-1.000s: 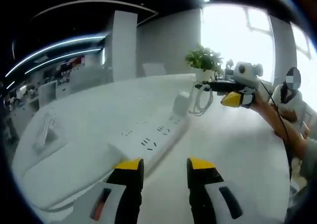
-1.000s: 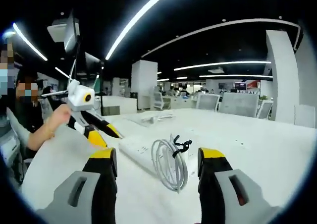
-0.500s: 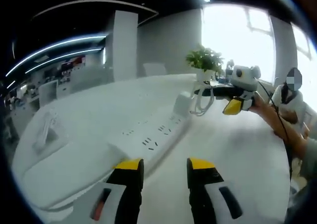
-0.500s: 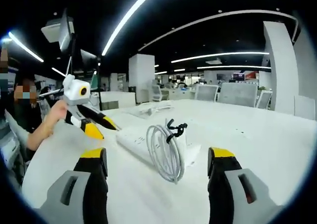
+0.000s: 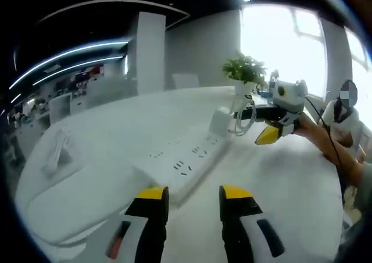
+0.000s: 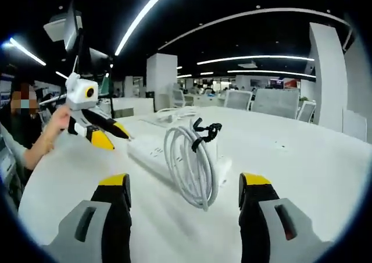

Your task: Straighten the power strip on the desk, plug the charger into it

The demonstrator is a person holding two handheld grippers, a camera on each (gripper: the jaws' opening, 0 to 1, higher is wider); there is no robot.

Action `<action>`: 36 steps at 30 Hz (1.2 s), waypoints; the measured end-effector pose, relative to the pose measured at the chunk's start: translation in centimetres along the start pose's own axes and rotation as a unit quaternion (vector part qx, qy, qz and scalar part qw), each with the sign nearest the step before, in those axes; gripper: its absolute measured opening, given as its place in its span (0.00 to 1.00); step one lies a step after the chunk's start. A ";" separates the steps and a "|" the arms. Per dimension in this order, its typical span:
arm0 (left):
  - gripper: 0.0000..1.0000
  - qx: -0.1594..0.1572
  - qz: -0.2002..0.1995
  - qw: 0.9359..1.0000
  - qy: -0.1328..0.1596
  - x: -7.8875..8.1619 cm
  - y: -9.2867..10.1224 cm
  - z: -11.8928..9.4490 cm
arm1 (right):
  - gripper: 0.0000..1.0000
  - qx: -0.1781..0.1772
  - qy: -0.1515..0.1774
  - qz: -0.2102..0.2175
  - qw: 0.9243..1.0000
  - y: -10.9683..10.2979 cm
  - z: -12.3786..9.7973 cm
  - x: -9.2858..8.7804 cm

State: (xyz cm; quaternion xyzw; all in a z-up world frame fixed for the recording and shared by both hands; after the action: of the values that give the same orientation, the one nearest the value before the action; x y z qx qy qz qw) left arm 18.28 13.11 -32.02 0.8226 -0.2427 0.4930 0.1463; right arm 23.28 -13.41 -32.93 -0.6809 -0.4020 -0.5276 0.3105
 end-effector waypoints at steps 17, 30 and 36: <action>0.36 0.015 0.017 1.000 -0.015 -0.8 -0.5 0.5 | 0.55 -0.019 -0.007 0.006 1.000 1.6 0.3 -0.1; 0.36 0.009 0.017 1.000 0.008 -1.1 -0.4 0.6 | 0.47 -0.022 -0.017 -0.008 1.000 1.3 1.1 -0.3; 0.36 0.009 0.015 1.000 0.009 -1.2 -0.6 0.7 | 0.47 -0.019 -0.019 -0.008 1.000 1.1 1.4 -0.5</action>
State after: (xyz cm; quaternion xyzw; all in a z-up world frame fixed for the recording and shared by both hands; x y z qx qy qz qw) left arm 18.61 13.55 -33.39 0.8154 -0.2497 0.5048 0.1337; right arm 24.84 -12.92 -33.72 -0.6934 -0.4030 -0.5246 0.2855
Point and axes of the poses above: the point that each gripper's makers call its tool centre point, and the gripper's own axes: z roughly forward along the fingers, y roughly to its right, x roughly out of its top, the point moved 8 cm from there along -z, roughly backward along the fingers, and after that the axes turned 9 degrees about x, right-handed, at the moved point
